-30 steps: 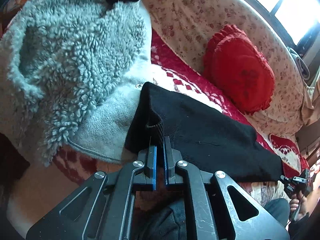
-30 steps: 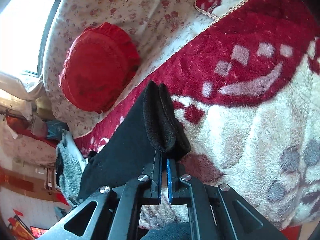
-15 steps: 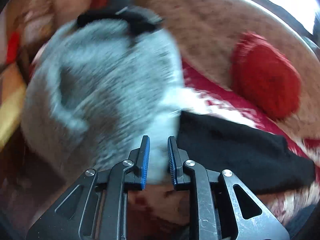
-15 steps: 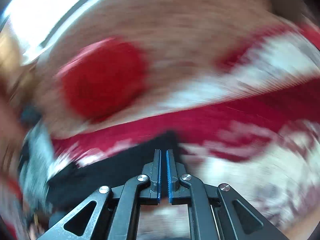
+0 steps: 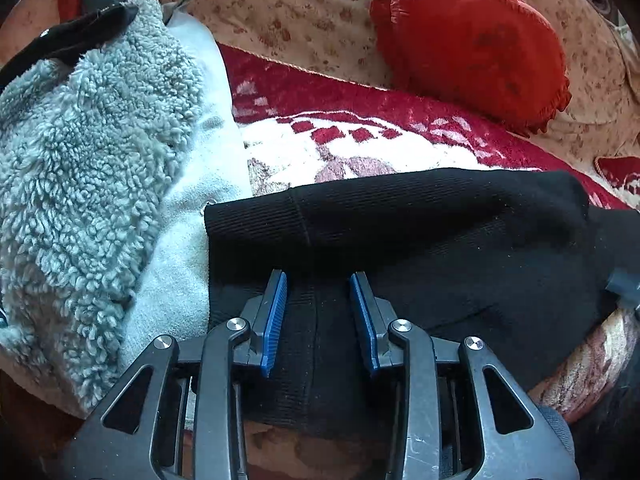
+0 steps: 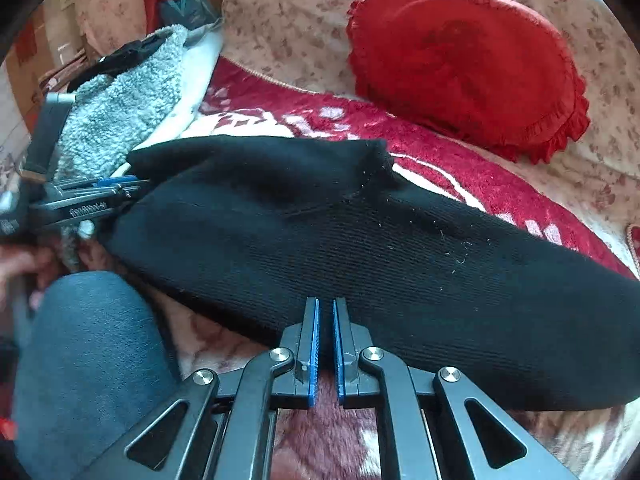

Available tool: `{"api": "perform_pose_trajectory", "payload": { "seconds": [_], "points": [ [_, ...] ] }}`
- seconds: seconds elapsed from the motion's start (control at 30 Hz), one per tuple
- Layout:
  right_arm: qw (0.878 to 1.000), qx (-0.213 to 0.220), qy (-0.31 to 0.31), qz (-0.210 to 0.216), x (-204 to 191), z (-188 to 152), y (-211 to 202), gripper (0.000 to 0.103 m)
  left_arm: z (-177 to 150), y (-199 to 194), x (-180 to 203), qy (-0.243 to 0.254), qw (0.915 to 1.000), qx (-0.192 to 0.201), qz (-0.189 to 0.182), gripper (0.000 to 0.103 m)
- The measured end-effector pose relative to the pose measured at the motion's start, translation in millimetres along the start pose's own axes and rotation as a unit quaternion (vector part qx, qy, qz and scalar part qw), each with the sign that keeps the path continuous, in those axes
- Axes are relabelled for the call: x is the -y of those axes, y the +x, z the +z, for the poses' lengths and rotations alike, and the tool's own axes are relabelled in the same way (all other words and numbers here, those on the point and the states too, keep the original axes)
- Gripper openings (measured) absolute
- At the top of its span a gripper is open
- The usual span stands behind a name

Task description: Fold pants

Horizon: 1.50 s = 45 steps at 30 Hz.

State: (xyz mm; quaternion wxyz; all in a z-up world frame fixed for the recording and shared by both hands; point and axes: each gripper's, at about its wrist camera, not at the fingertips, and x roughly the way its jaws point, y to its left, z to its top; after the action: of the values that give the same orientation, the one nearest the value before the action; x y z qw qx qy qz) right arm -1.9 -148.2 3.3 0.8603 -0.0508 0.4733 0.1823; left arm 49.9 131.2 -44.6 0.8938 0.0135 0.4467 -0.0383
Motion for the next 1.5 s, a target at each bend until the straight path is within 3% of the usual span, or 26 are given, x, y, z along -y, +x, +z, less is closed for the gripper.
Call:
{"api": "perform_pose_trajectory", "payload": {
  "seconds": [0.1, 0.17, 0.2, 0.27, 0.33, 0.4, 0.43, 0.53, 0.57, 0.63, 0.67, 0.7, 0.73, 0.8, 0.83, 0.9, 0.93, 0.97, 1.0, 1.03, 1.1, 1.17, 1.23, 1.33, 1.43, 1.5],
  "points": [
    [0.998, 0.069, 0.000, 0.004, 5.2, 28.1, -21.2, 0.004, -1.8, -0.9, -0.3, -0.006, 0.9999, 0.008, -0.003, 0.034],
    [0.996, 0.087, -0.008, 0.016, 1.3, 44.9, -13.4, 0.004, -1.0, 1.3, -1.9, -0.011, 0.9999, 0.011, -0.007, 0.035],
    [0.997, 0.075, -0.018, 0.021, 0.8, 52.0, 4.5, 0.004, -1.3, 2.0, -3.1, -0.009, 0.9998, 0.014, -0.009, 0.035],
    [1.000, 0.003, -0.005, -0.006, 12.0, 56.0, 54.3, 0.003, -2.8, 0.7, -5.1, -0.006, 0.9997, 0.018, -0.016, 0.035],
    [0.998, 0.012, 0.053, 0.032, 28.1, 56.8, 61.6, 0.003, -2.4, 1.8, -5.5, -0.006, 0.9995, 0.019, -0.026, 0.035],
    [0.997, -0.010, 0.064, 0.034, 27.5, 64.6, 51.9, 0.004, -1.5, 0.3, -7.3, -0.004, 0.9994, 0.016, -0.032, 0.035],
    [0.997, 0.015, 0.072, 0.030, 28.0, 66.0, 36.7, 0.004, -0.2, 0.7, -7.1, -0.004, 0.9994, 0.014, -0.032, 0.035],
    [0.989, 0.087, 0.104, 0.050, 30.7, 52.9, 1.2, 0.009, 8.8, -14.3, -8.0, -0.028, 0.9993, 0.000, -0.026, 0.035],
    [0.989, 0.086, 0.110, 0.052, 31.9, 42.8, 2.8, 0.011, 12.0, -30.0, -5.7, -0.042, 0.9988, 0.009, -0.024, 0.035],
    [0.993, 0.026, 0.105, 0.043, 33.0, 22.3, 32.3, 0.011, 18.1, -59.9, 8.7, -0.046, 0.9972, 0.039, -0.043, 0.035],
    [0.993, 0.004, 0.107, 0.043, 37.4, 8.6, 46.0, 0.010, 21.2, -75.6, 22.7, -0.038, 0.9958, 0.055, -0.062, 0.036],
    [0.990, 0.056, 0.113, 0.055, 43.3, 0.8, 35.3, 0.010, 23.4, -87.1, 38.8, -0.029, 0.9942, 0.063, -0.083, 0.042],
    [0.992, 0.054, 0.110, 0.040, 45.6, -1.2, 29.1, 0.010, 24.9, -93.4, 55.5, -0.021, 0.9919, 0.062, -0.109, 0.047],
    [0.992, 0.061, 0.113, 0.015, 51.8, -4.0, 15.6, 0.010, 26.2, -87.9, 92.6, -0.023, 0.9848, 0.036, -0.168, 0.053],
    [0.990, 0.083, 0.116, 0.010, 57.4, -7.5, 2.9, 0.012, 25.4, -78.8, 107.5, -0.025, 0.9840, 0.016, -0.176, 0.053],
    [0.984, 0.116, 0.124, -0.051, 73.6, -15.8, -19.7, 0.017, 19.8, -54.0, 137.7, -0.027, 0.9860, -0.019, -0.163, 0.053],
    [0.981, 0.117, 0.128, -0.086, 81.7, -19.2, -21.9, 0.030, 16.6, -44.6, 146.3, -0.029, 0.9861, -0.030, -0.161, 0.053],
    [0.978, 0.106, 0.137, -0.114, 93.3, -24.7, -18.1, 0.044, 10.3, -27.0, 157.1, -0.031, 0.9872, -0.051, -0.148, 0.053],
    [0.978, 0.072, 0.155, -0.123, 109.4, -30.8, -4.4, 0.045, 6.0, -15.1, 161.5, -0.032, 0.9885, -0.060, -0.135, 0.053],
    [0.977, 0.028, 0.179, -0.110, 126.5, -38.9, 14.5, 0.045, 1.0, -13.0, 165.9, -0.024, 0.9919, -0.035, -0.120, 0.053],
    [0.974, 0.071, 0.201, -0.075, 140.0, -45.1, 5.5, 0.042, -1.3, -17.7, 175.2, -0.007, 0.9937, -0.017, -0.110, 0.064],
    [0.967, 0.089, 0.232, -0.049, 150.9, -45.8, -7.2, 0.042, -0.8, -17.1, 176.2, -0.009, 0.9911, -0.012, -0.132, 0.073],
    [0.953, 0.149, 0.262, -0.038, 165.8, -53.1, -36.5, 0.042, 0.6, -14.3, 171.3, -0.022, 0.9897, -0.008, -0.141, 0.073],
    [0.907, 0.231, 0.351, -0.038, 201.7, -76.9, -69.3, 0.042, 1.1, -14.4, 165.7, -0.039, 0.9879, -0.005, -0.150, 0.074],
    [0.834, 0.238, 0.498, -0.017, 246.6, -128.7, -64.7, 0.042, -1.1, -12.9, 173.0, -0.025, 0.9893, 0.002, -0.144, 0.081],
    [0.816, 0.216, 0.536, 0.002, 262.2, -147.5, -49.6, 0.042, -2.8, -13.1, 179.6, -0.010, 0.9911, 0.006, -0.133, 0.085]
  ]
}}
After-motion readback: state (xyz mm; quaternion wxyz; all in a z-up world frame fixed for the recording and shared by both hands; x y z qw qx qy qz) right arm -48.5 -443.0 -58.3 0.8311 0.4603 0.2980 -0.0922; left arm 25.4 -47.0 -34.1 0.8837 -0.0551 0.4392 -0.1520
